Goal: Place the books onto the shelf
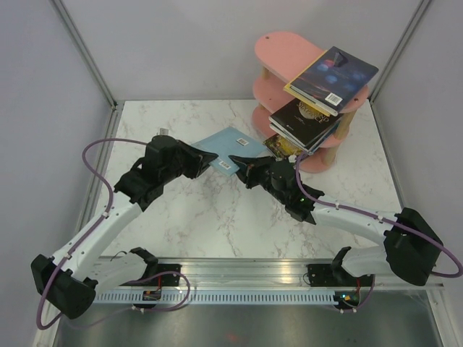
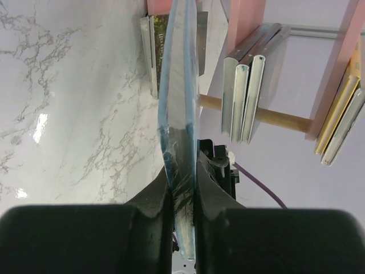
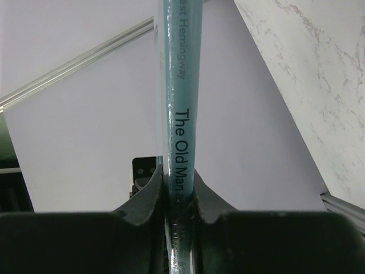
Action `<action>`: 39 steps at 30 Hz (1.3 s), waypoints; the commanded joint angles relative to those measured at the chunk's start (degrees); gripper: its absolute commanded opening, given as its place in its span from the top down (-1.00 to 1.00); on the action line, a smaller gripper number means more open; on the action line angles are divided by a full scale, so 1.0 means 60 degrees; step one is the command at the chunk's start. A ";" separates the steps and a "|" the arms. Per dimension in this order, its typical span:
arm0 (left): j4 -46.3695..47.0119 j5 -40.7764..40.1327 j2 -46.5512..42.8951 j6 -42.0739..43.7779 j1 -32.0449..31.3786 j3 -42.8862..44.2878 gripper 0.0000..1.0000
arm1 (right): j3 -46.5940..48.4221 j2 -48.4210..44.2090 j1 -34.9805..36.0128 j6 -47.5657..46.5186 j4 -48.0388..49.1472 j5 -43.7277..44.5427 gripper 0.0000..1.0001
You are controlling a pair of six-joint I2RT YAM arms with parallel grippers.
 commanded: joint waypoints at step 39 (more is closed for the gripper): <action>0.8590 0.2339 0.3373 0.0822 0.0403 -0.1043 0.95 | 0.6616 -0.6661 -0.2082 -1.0984 -1.3584 -0.0177 -0.95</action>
